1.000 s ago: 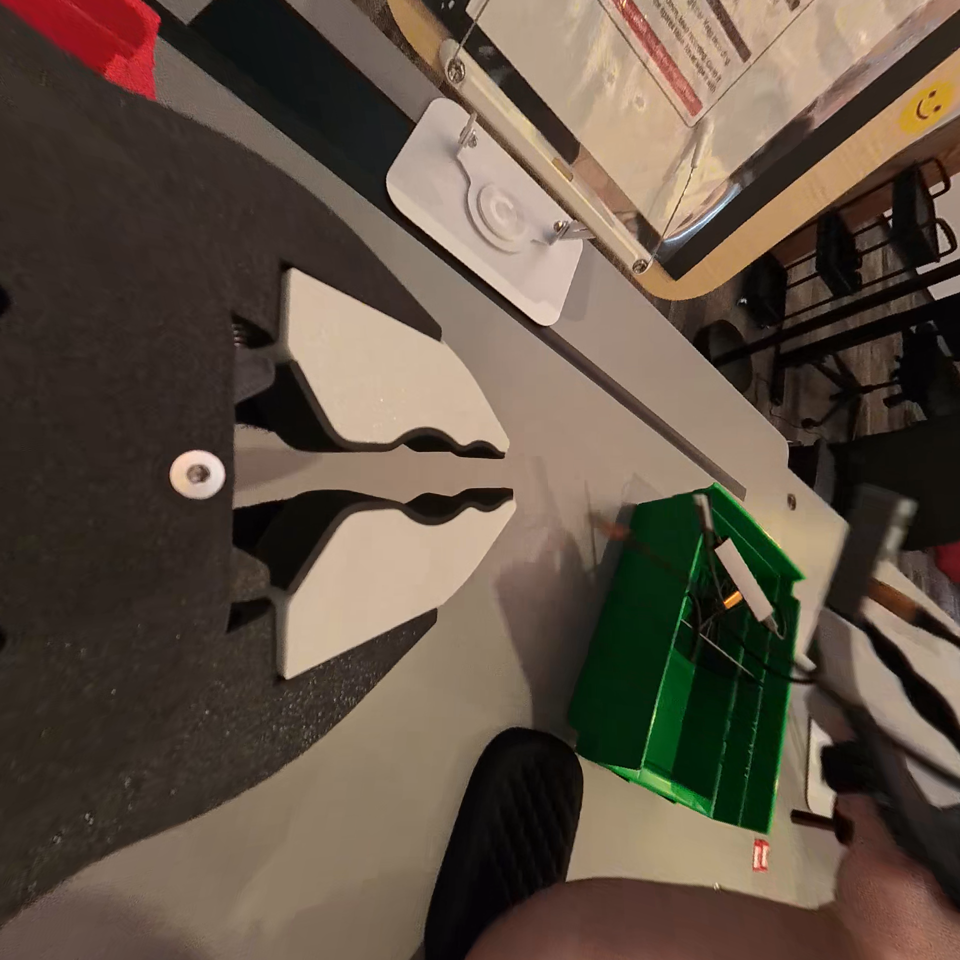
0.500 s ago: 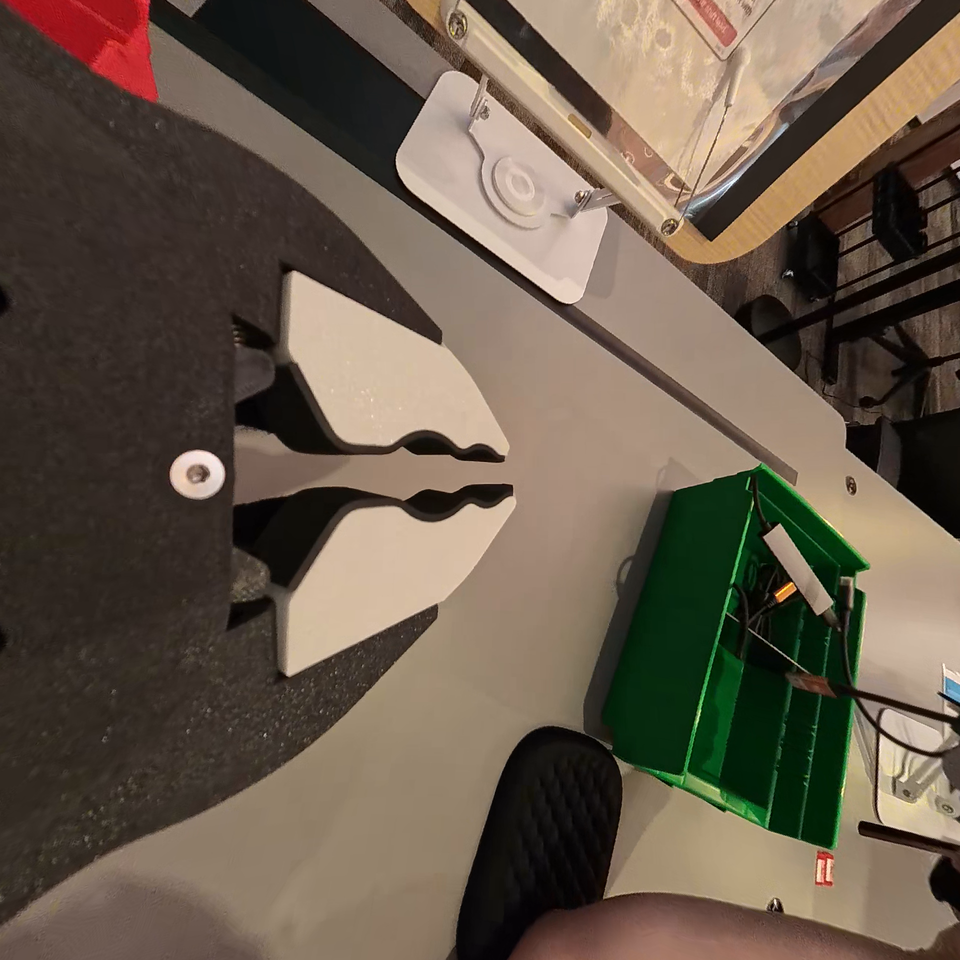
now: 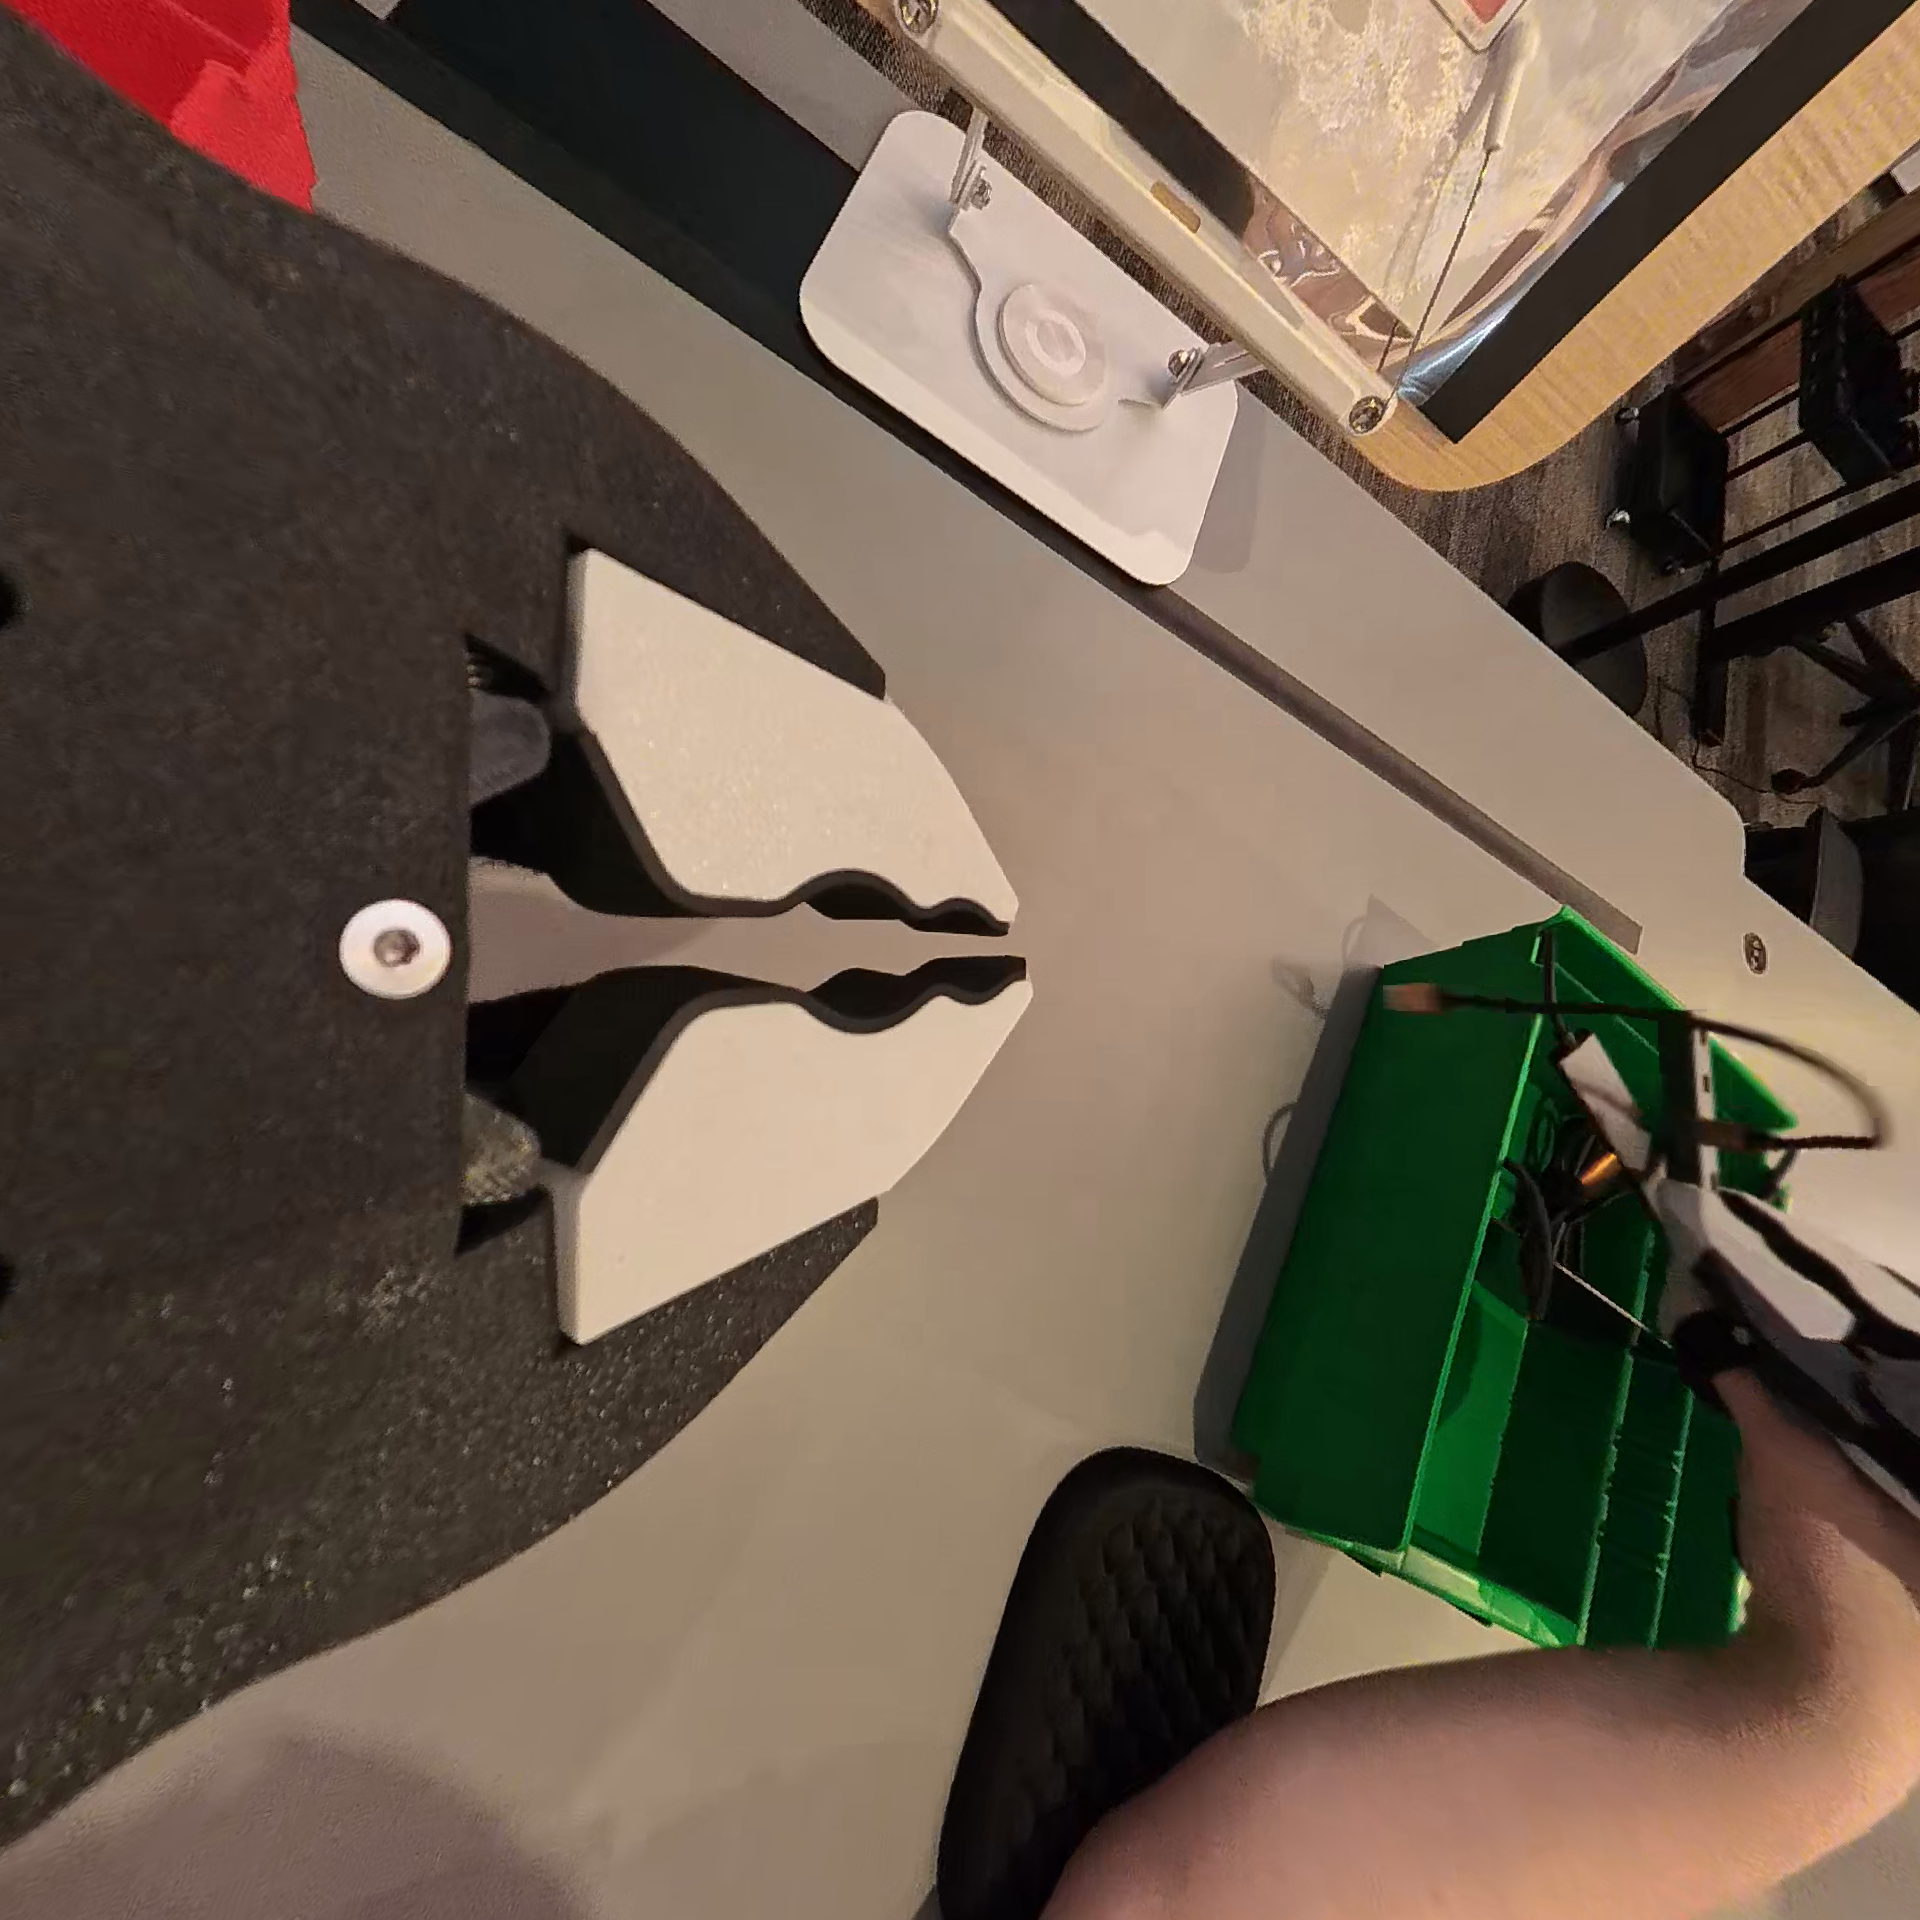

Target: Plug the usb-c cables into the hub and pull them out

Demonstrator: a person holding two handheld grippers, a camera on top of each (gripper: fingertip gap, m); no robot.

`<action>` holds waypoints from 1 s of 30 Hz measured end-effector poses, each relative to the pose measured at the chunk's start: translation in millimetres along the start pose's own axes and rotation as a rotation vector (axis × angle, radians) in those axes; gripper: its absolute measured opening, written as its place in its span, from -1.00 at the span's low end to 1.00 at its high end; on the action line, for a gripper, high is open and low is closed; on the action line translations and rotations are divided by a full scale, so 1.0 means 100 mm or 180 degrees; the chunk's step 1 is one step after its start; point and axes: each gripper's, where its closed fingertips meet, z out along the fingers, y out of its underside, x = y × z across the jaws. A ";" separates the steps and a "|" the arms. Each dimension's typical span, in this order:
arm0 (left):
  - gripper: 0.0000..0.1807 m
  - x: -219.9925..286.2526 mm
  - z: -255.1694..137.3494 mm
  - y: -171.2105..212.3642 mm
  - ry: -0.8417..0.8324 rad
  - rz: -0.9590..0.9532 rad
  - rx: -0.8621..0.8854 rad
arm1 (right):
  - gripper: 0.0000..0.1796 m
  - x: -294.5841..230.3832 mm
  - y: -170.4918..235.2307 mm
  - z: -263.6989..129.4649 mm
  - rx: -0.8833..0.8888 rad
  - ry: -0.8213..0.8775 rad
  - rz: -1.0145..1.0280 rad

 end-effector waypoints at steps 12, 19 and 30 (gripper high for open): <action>-0.97 0.07 0.10 0.03 0.0084 0.0027 -0.0092 | -0.86 0.05 0.11 0.20 0.0194 -0.0203 0.0289; -0.96 0.17 0.29 0.11 0.0274 -0.0026 -0.0225 | -0.87 0.09 0.14 0.25 0.0302 -0.0239 0.0365; -0.79 0.42 1.37 0.07 0.0798 -0.0898 0.0351 | -0.87 0.09 0.12 0.23 0.0410 -0.0226 0.0195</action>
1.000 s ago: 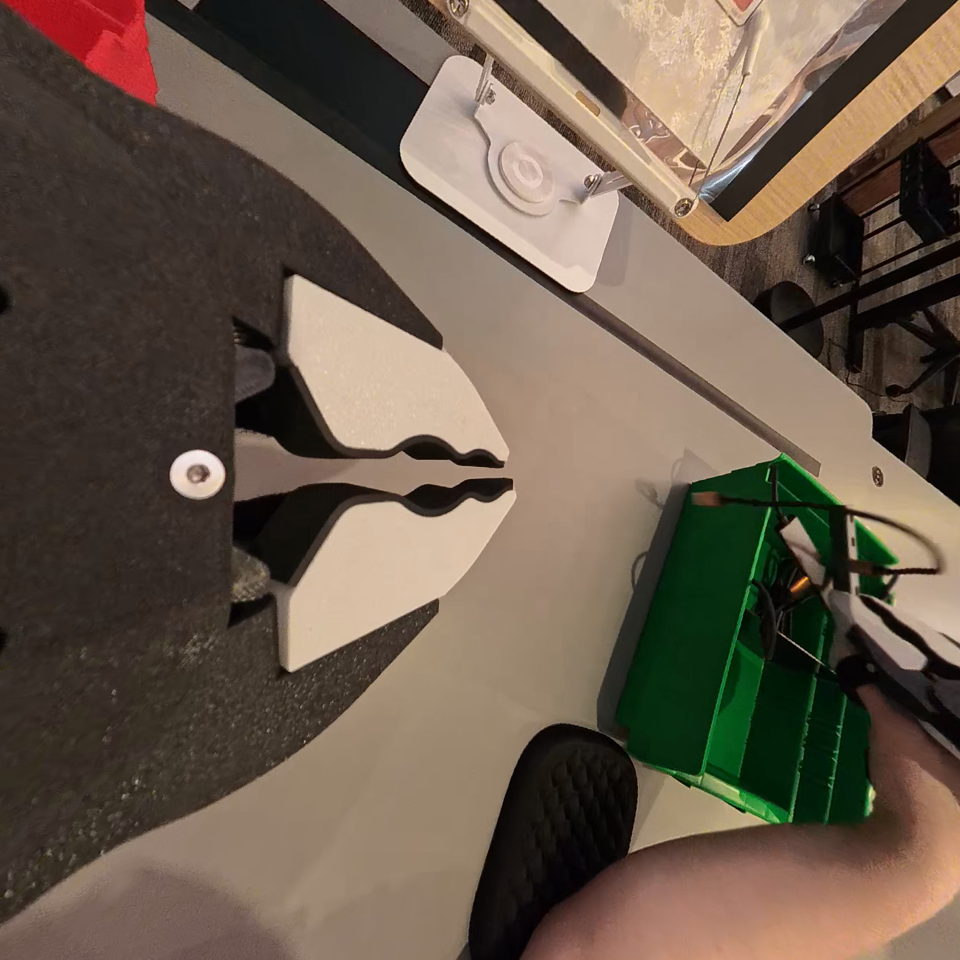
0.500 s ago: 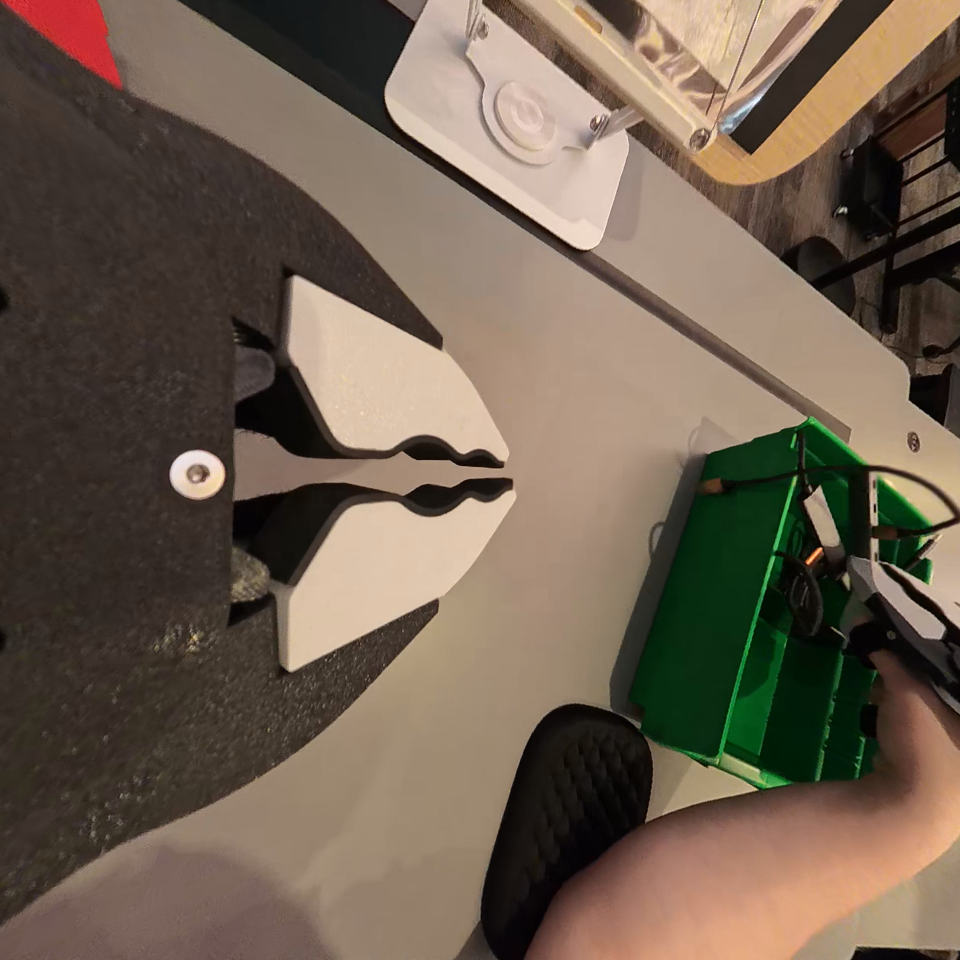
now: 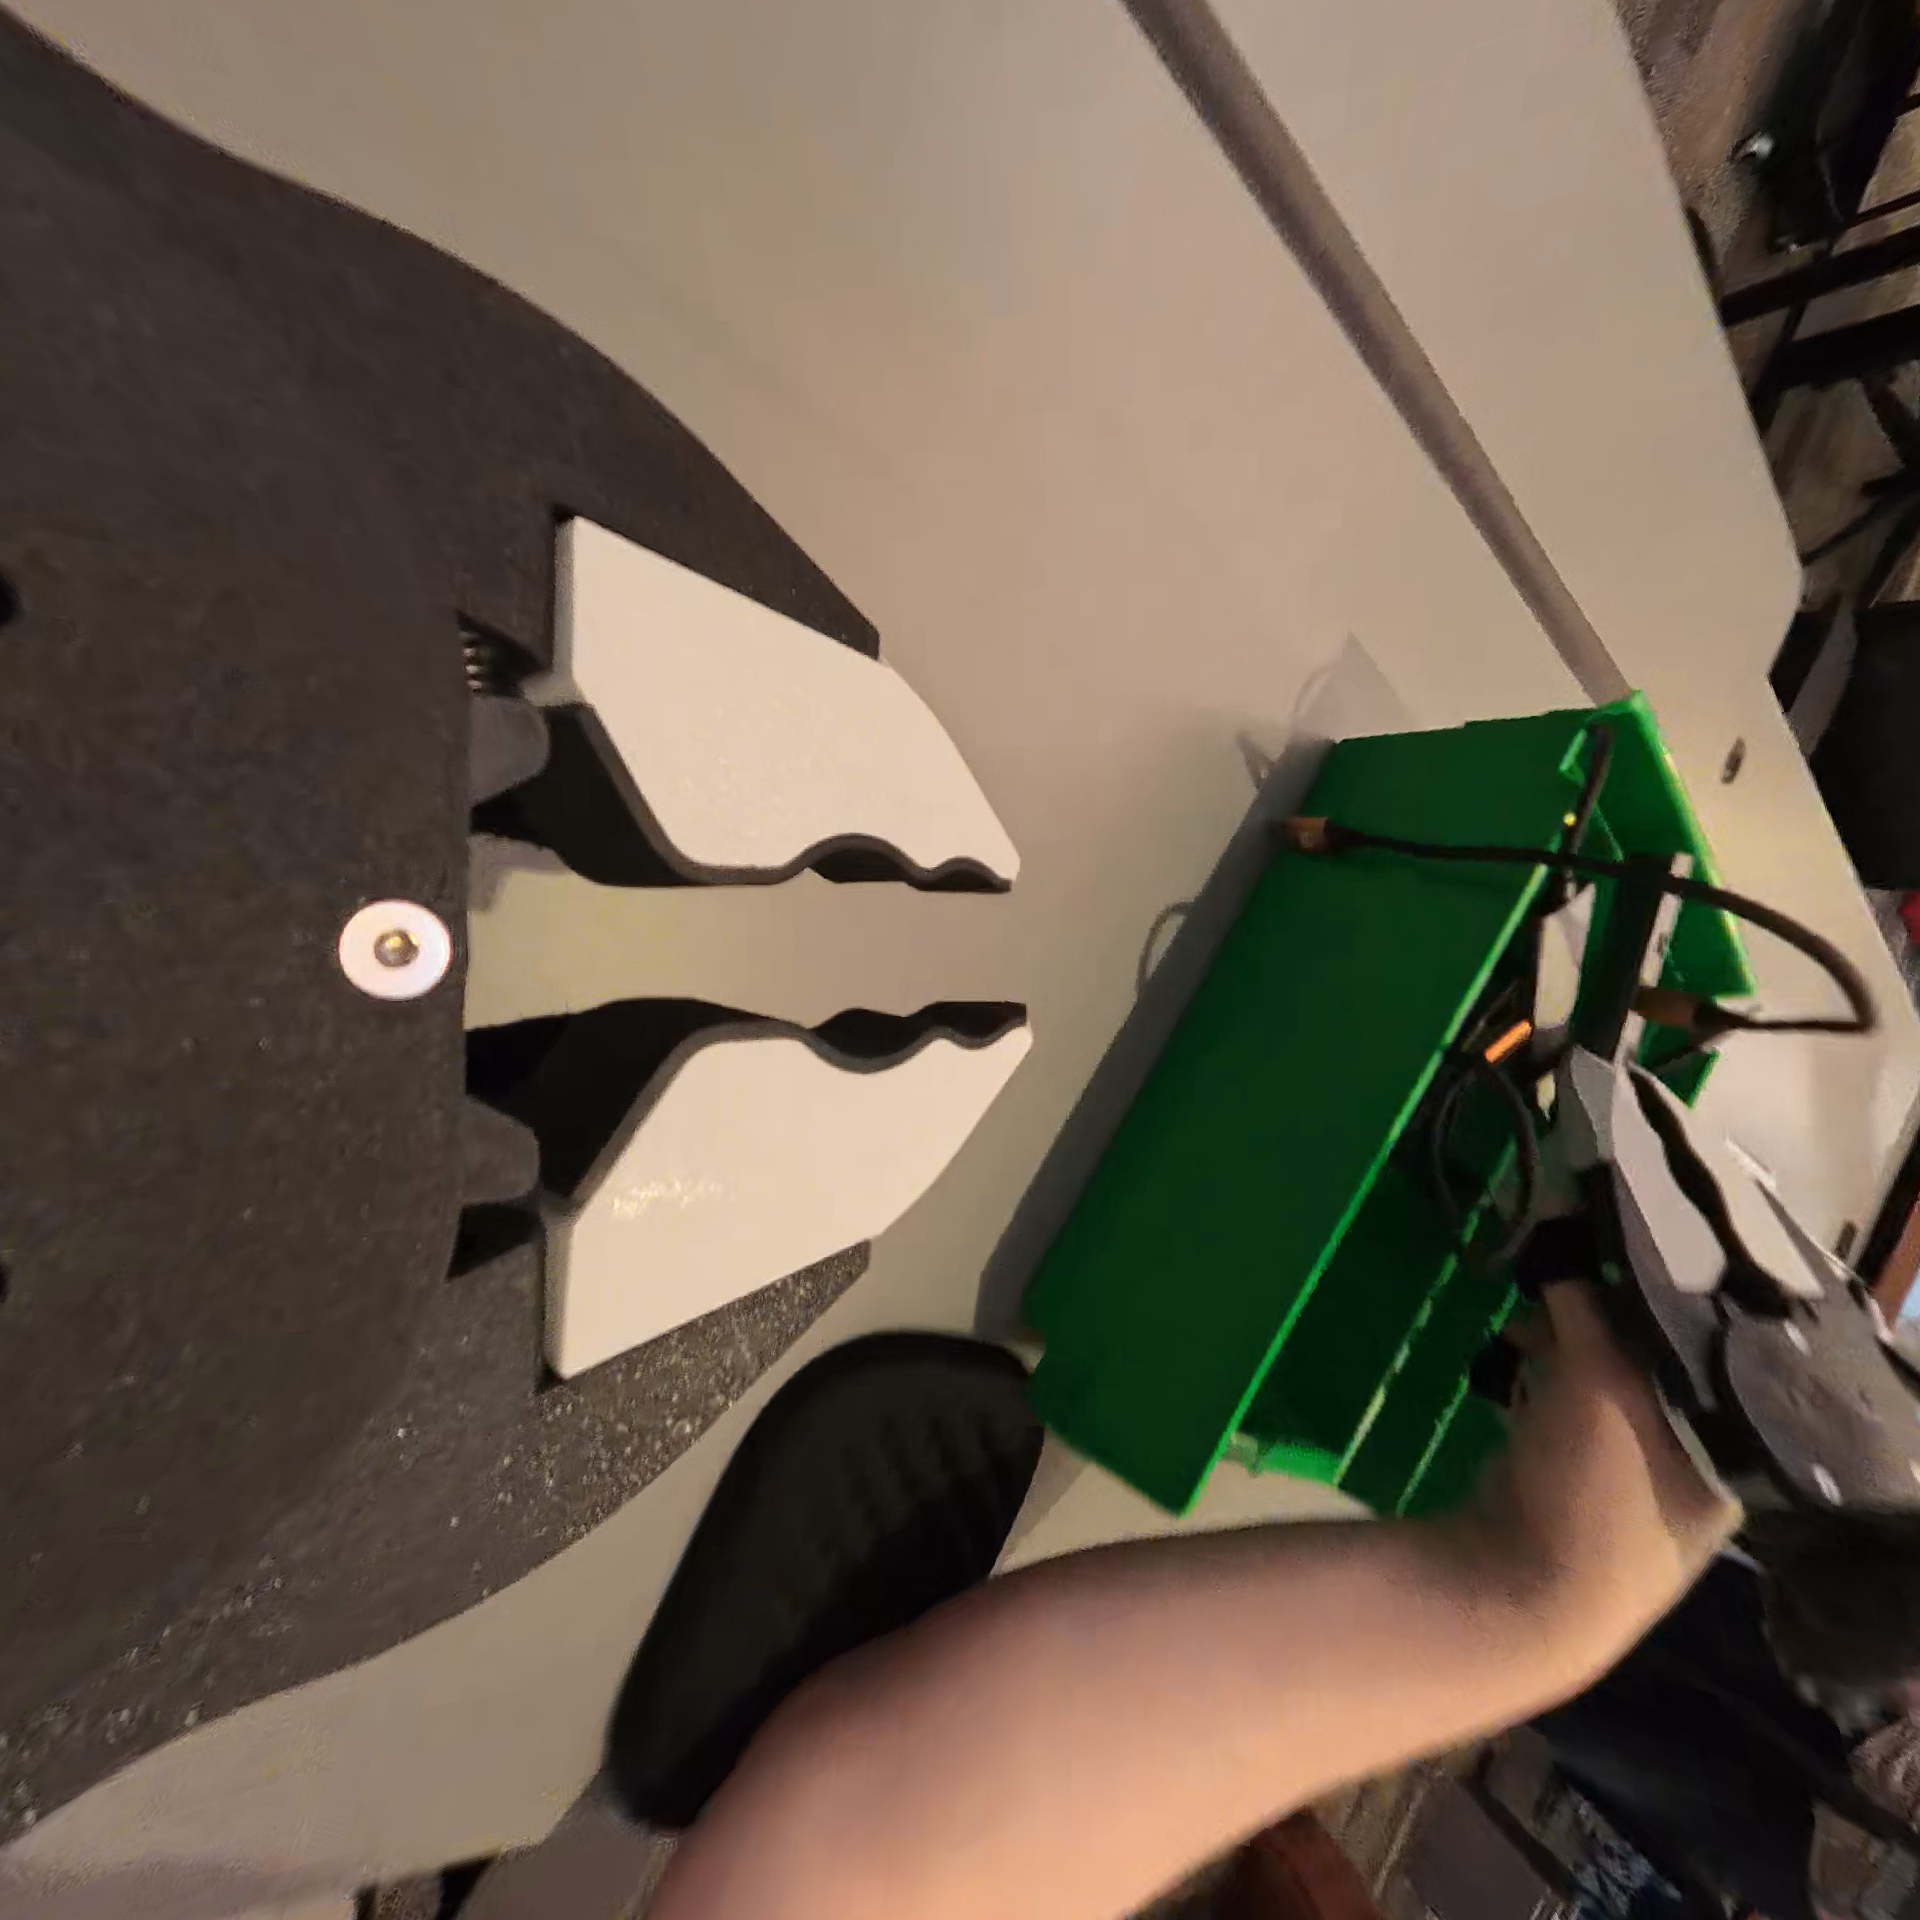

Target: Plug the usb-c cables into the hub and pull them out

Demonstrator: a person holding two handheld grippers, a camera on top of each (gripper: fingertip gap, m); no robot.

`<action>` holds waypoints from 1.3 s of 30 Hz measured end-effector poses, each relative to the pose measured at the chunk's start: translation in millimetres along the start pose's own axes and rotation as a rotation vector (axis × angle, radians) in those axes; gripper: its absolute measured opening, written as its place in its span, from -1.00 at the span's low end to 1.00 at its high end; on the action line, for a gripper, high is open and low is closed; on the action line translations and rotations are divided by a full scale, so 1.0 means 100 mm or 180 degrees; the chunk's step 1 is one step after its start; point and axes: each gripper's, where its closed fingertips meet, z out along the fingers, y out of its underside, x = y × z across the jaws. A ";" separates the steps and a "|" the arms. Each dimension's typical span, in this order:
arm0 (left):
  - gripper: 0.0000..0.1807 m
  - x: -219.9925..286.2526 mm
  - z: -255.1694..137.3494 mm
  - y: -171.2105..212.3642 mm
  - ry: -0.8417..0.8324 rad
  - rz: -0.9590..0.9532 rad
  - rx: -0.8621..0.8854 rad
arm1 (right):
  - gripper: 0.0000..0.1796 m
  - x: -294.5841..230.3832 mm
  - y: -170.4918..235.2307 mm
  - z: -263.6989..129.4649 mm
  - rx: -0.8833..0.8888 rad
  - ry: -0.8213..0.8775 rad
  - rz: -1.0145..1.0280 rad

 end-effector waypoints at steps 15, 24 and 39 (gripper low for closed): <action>-0.77 -0.39 1.83 -0.56 -0.0201 0.0519 -0.0059 | -0.86 -0.01 -0.01 0.01 0.0055 -0.0062 0.0026; -0.96 -0.24 1.49 -0.95 -0.0090 0.0956 0.0148 | -0.86 -0.01 -0.01 0.01 0.0107 -0.0109 0.0062; -0.96 0.29 1.99 -0.96 0.0402 0.0979 -0.0931 | -0.86 -0.02 -0.07 0.01 0.0420 -0.0204 0.0142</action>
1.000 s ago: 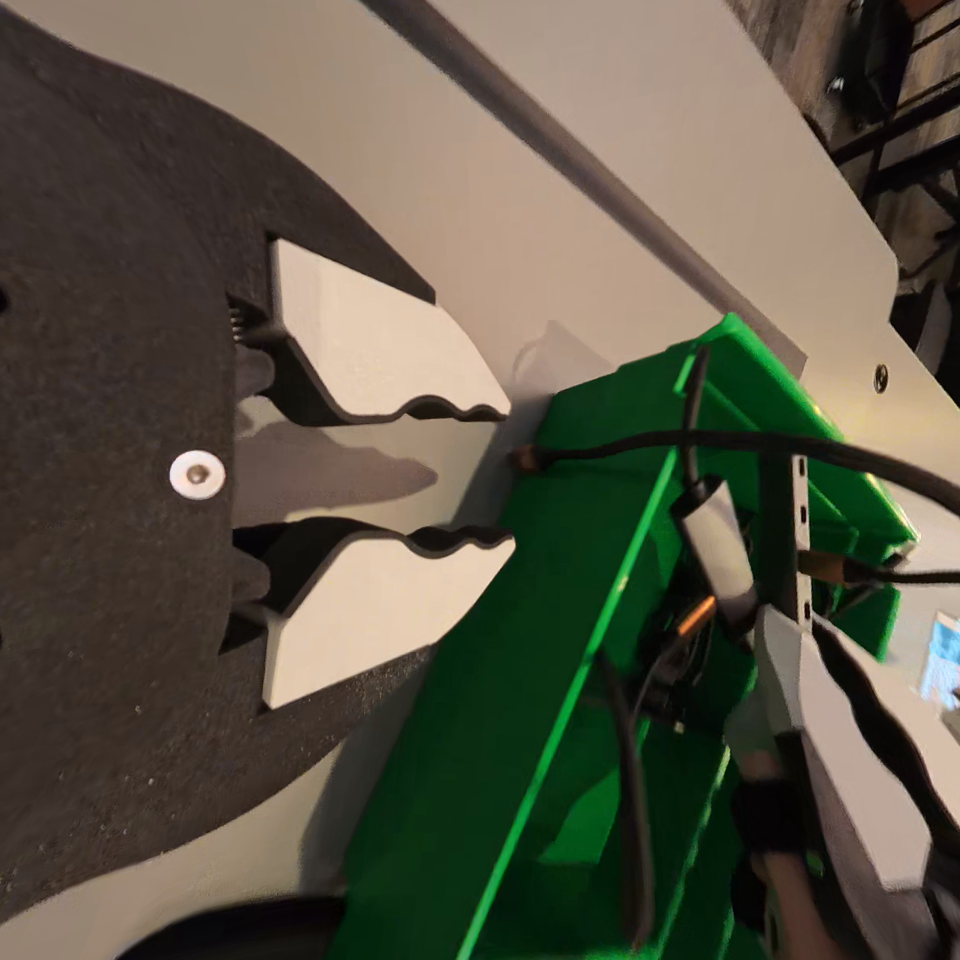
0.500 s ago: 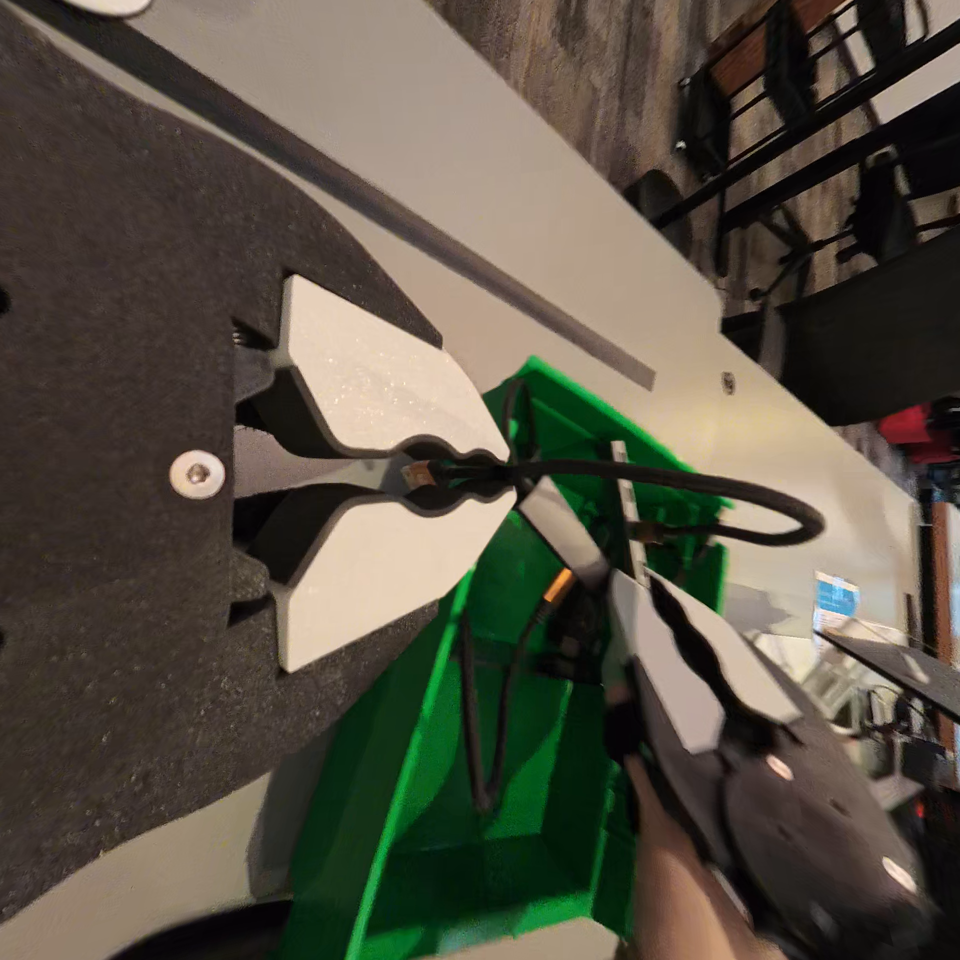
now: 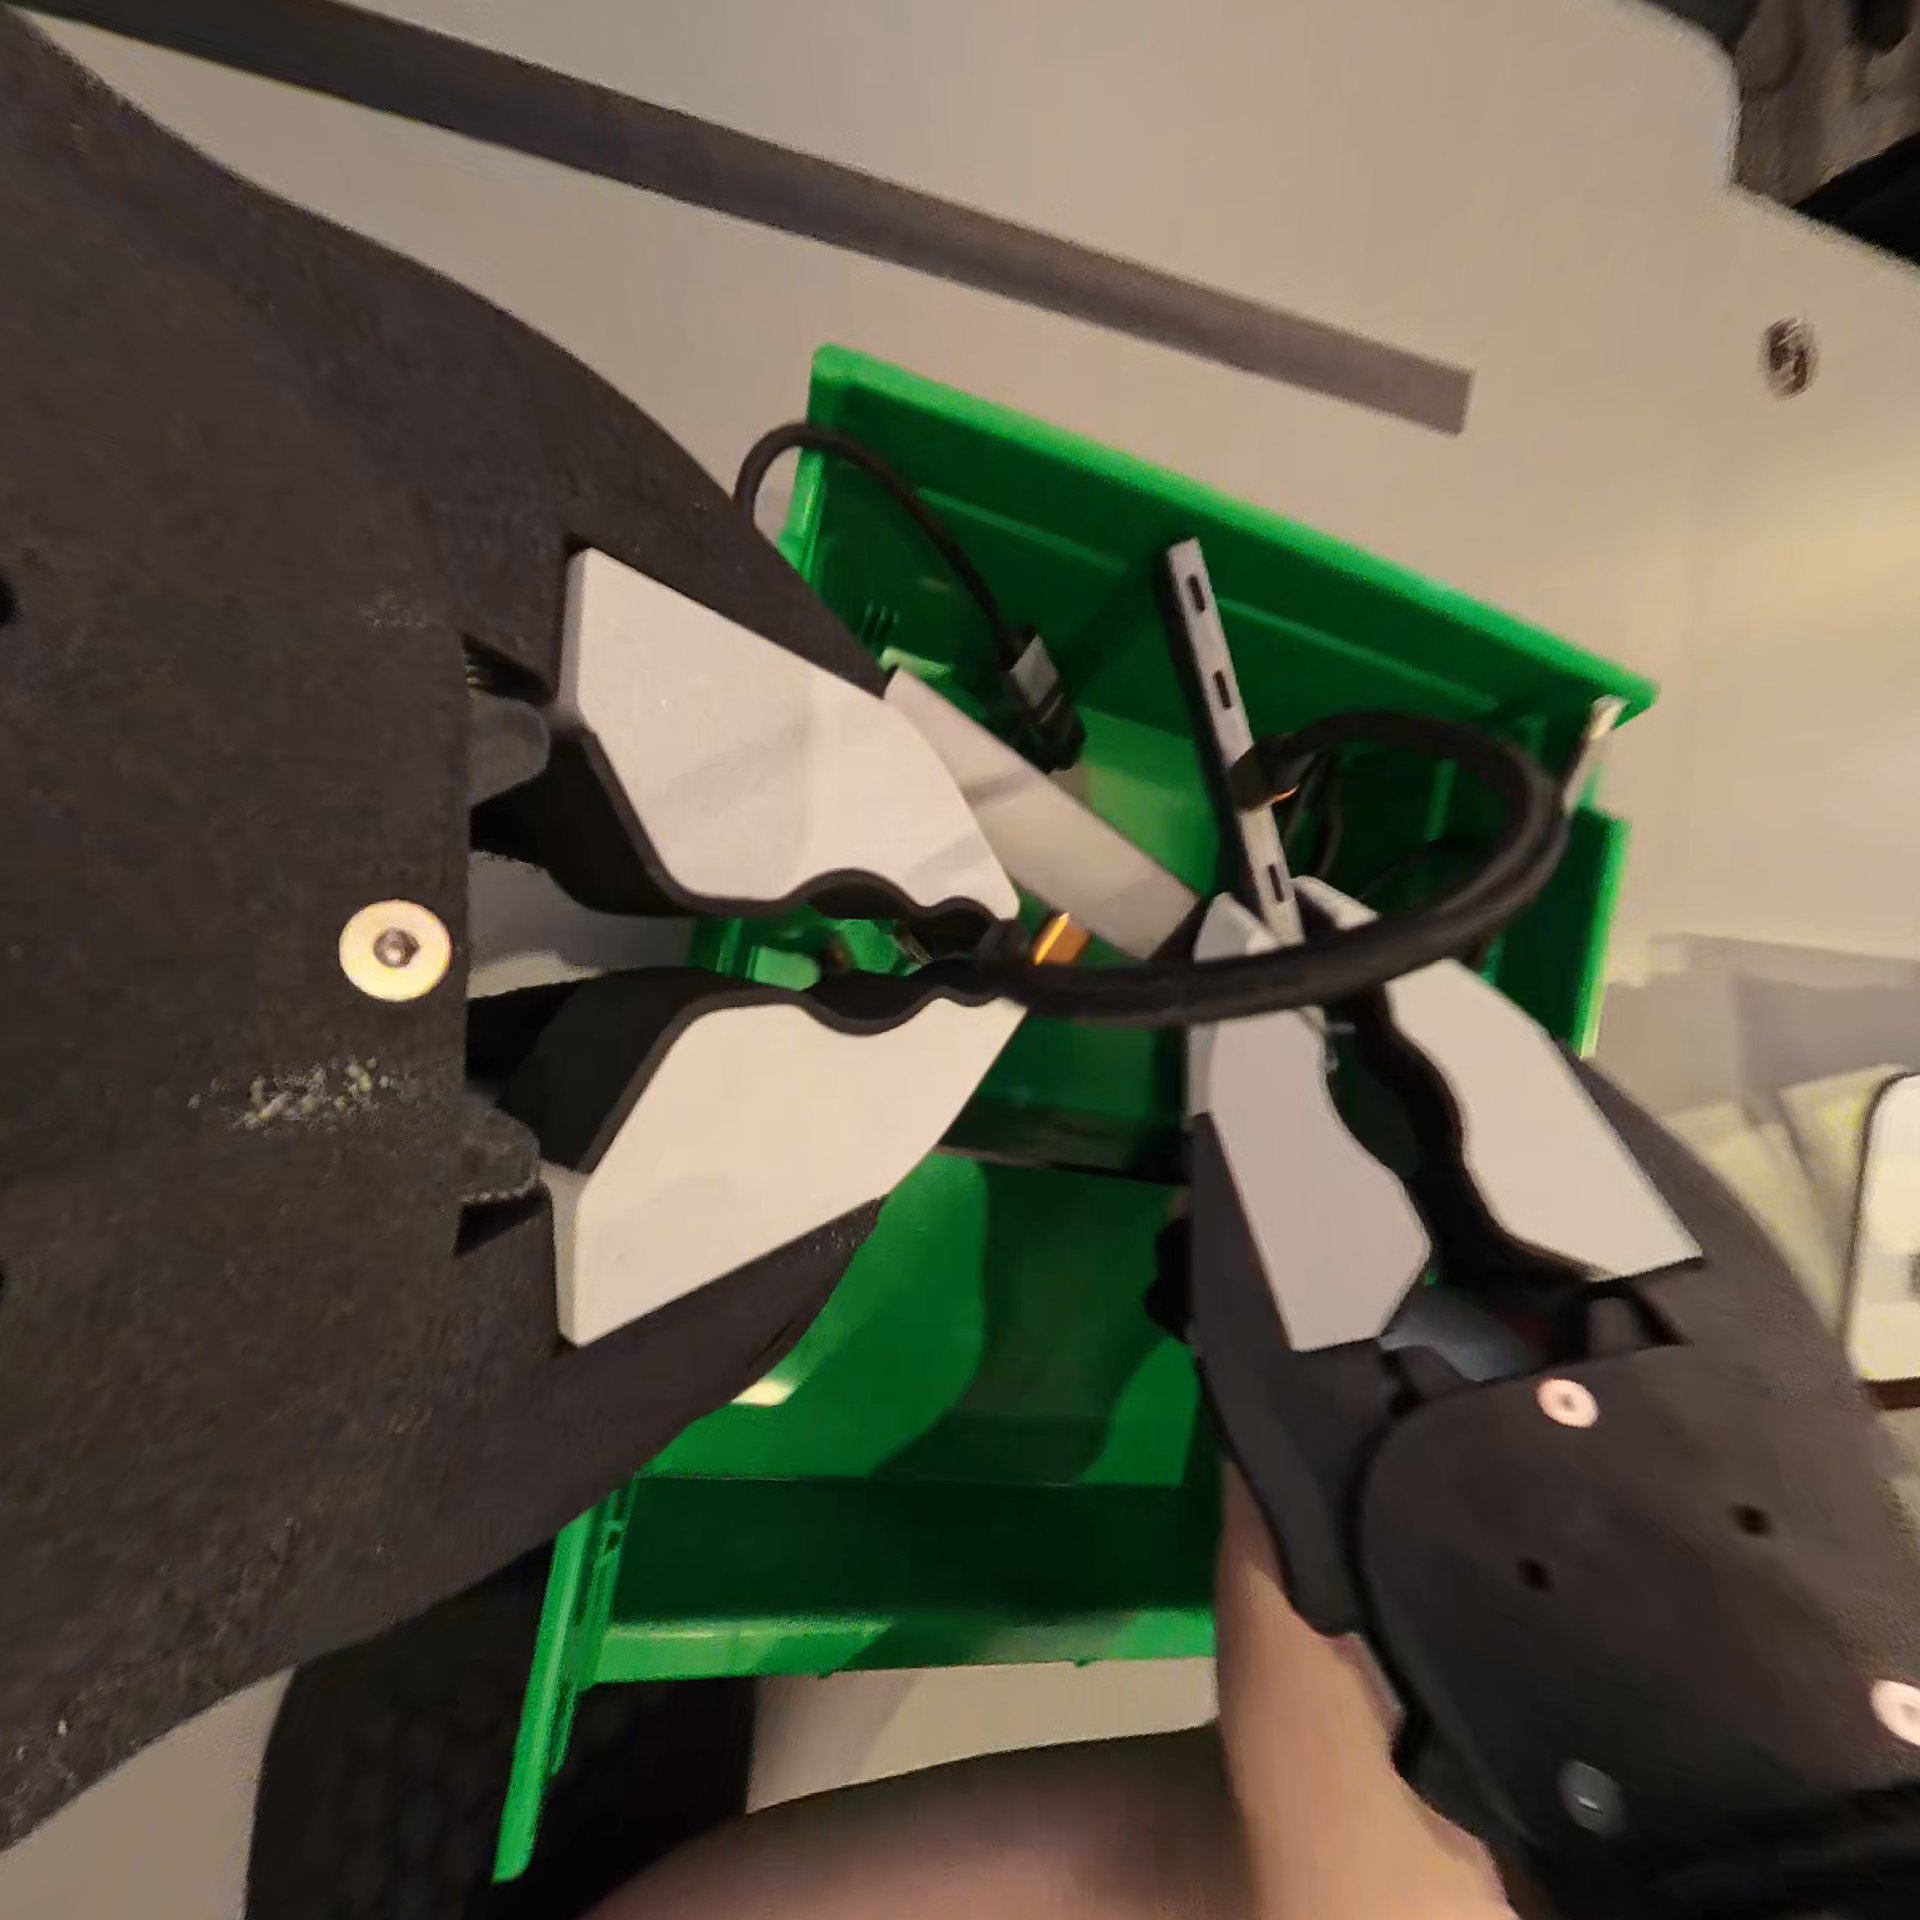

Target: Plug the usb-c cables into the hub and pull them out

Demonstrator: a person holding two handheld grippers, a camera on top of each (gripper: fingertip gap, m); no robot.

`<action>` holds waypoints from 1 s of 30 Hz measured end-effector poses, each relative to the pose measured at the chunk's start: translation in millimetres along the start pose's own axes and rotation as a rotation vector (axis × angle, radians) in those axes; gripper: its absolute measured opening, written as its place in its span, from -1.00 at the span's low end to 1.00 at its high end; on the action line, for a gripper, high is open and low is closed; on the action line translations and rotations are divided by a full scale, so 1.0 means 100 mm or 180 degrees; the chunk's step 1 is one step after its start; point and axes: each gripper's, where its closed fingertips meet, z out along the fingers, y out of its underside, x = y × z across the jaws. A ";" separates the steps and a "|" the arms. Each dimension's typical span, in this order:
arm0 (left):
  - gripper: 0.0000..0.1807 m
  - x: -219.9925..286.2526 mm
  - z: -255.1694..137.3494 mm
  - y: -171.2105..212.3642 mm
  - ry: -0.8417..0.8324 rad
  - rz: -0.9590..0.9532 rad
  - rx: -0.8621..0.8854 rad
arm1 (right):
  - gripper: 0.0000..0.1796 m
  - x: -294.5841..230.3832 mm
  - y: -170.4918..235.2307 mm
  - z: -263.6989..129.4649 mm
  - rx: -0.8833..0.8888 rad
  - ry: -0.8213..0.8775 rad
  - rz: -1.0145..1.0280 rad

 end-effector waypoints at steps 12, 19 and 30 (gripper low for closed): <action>-0.50 -0.03 -0.70 0.33 -0.0103 -0.0433 0.0310 | -0.60 0.02 -0.04 -0.11 0.0071 -0.0056 0.0057; -0.57 0.17 -1.78 0.32 -0.0176 -0.0688 0.1446 | -0.54 0.27 -0.61 -0.83 0.1034 0.0276 0.0444; -0.56 0.85 -3.90 0.22 -0.1185 0.0017 0.2515 | -0.53 -0.10 -1.64 -2.02 0.2622 0.0768 -0.0028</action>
